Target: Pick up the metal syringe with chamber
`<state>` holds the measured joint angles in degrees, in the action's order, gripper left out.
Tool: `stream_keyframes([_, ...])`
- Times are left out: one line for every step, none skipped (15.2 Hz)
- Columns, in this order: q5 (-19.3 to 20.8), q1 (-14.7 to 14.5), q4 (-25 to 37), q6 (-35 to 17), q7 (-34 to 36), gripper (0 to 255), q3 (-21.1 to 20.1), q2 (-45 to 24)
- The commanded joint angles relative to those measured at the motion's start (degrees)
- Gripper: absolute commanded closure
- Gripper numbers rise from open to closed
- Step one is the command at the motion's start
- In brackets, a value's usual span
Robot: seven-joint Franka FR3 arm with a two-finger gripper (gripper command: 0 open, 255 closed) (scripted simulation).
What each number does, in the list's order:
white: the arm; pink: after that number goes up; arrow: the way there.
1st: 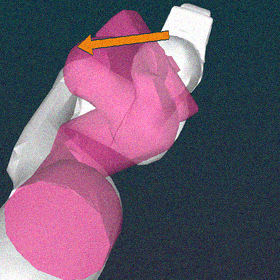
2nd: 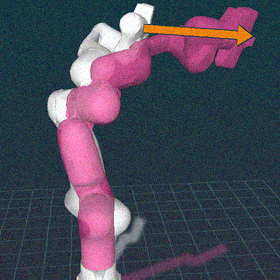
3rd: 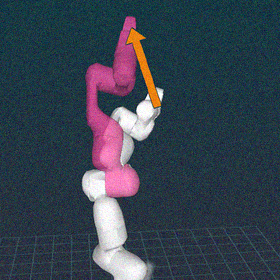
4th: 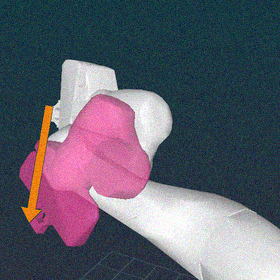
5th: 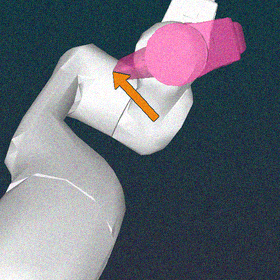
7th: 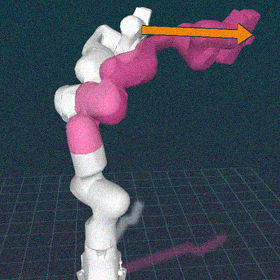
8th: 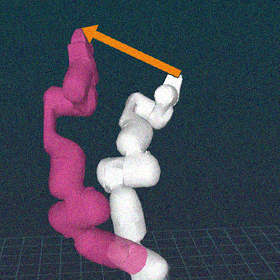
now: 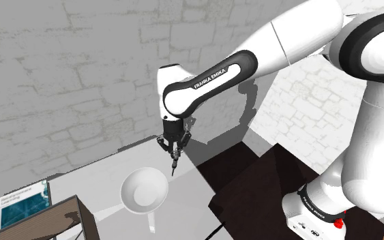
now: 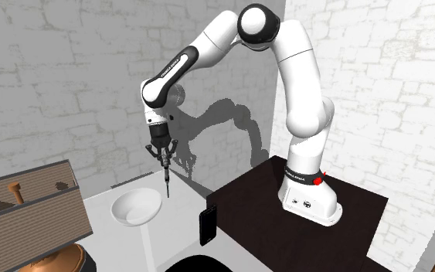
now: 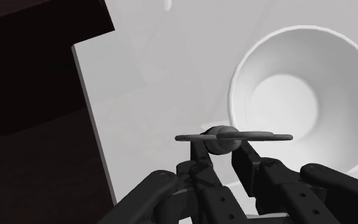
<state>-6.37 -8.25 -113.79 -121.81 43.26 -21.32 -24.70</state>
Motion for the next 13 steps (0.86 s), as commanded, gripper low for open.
stream_keyframes([-0.29, 0.21, 0.15, 1.22, -0.01, 255, -0.18, 1.09])
stream_keyframes([-0.43, 0.29, 0.26, 1.84, 0.01, 255, -0.26, 1.62])
stream_keyframes([-0.58, 0.38, 0.38, 2.45, 0.03, 255, -0.35, 2.14])
stream_keyframes([-0.72, 0.46, 0.51, 3.08, 0.05, 255, -0.43, 2.65])
stream_keyframes([-0.85, 0.54, 0.66, 3.71, 0.07, 255, -0.51, 3.16])
stream_keyframes([-0.99, 0.62, 0.82, 4.34, 0.09, 255, -0.58, 3.65])
stream_keyframes([-1.12, 0.69, 0.99, 4.98, 0.11, 255, -0.65, 4.14])
stream_keyframes([-1.25, 0.77, 1.17, 5.61, 0.14, 255, -0.72, 4.62])
stream_keyframes([-1.38, 0.84, 1.37, 6.26, 0.16, 255, -0.79, 5.09])
stream_keyframes([-1.51, 0.91, 1.57, 6.9, 0.19, 255, -0.85, 5.55])
stream_keyframes([-1.64, 0.98, 1.79, 7.56, 0.22, 255, -0.91, 6.0])
stream_keyframes([-1.66, 0.99, 1.82, 7.65, 0.23, 255, -0.91, 6.08])
stream_keyframes([-1.66, 0.99, 1.83, 7.65, 0.23, 255, -0.91, 6.07])
